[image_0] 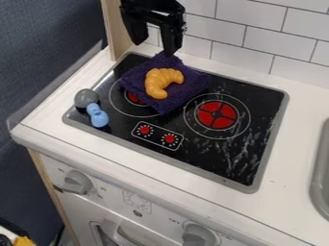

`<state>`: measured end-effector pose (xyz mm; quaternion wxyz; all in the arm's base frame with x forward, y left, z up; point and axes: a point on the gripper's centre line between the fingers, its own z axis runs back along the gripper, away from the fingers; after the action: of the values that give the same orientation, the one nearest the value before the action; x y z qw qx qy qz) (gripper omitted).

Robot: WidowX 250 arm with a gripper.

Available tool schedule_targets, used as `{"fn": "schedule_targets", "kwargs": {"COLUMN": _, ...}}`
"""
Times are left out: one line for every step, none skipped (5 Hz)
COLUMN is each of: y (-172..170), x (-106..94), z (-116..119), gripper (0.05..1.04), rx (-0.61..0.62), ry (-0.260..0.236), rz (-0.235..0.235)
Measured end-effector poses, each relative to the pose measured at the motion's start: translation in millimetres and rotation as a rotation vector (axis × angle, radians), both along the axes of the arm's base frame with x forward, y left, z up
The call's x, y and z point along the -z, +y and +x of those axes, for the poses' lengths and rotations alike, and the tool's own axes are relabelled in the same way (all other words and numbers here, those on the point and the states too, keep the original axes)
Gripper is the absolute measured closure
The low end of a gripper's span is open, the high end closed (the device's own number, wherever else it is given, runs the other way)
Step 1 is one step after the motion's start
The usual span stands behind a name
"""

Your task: Move the blue spoon to the left side of the stove

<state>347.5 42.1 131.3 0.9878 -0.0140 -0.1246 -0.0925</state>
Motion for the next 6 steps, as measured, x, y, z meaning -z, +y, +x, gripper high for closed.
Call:
{"fn": "schedule_targets", "kwargs": {"y": -0.4, "x": 12.8, "z": -2.8, "gripper": 0.083, "rx": -0.007, "ry": 0.040, "rz": -0.008}}
{"fn": "schedule_targets", "kwargs": {"y": 5.6, "x": 24.3, "z": -17.0, "gripper": 0.083, "rx": -0.081, "ry": 0.083, "rz": -0.019}}
{"fn": "schedule_targets", "kwargs": {"y": 25.3, "x": 20.8, "z": -43.9, "gripper": 0.083, "rx": -0.213, "ry": 0.069, "rz": 0.002}}
{"fn": "schedule_targets", "kwargs": {"y": 37.7, "x": 23.4, "z": -71.4, "gripper": 0.083, "rx": -0.334, "ry": 0.070, "rz": 0.019}}
{"fn": "schedule_targets", "kwargs": {"y": 43.4, "x": 33.6, "z": -85.4, "gripper": 0.083, "rx": -0.458, "ry": 0.091, "rz": 0.000}}
{"fn": "schedule_targets", "kwargs": {"y": 46.2, "x": 49.0, "z": -85.2, "gripper": 0.083, "rx": -0.523, "ry": 0.110, "rz": -0.026}}
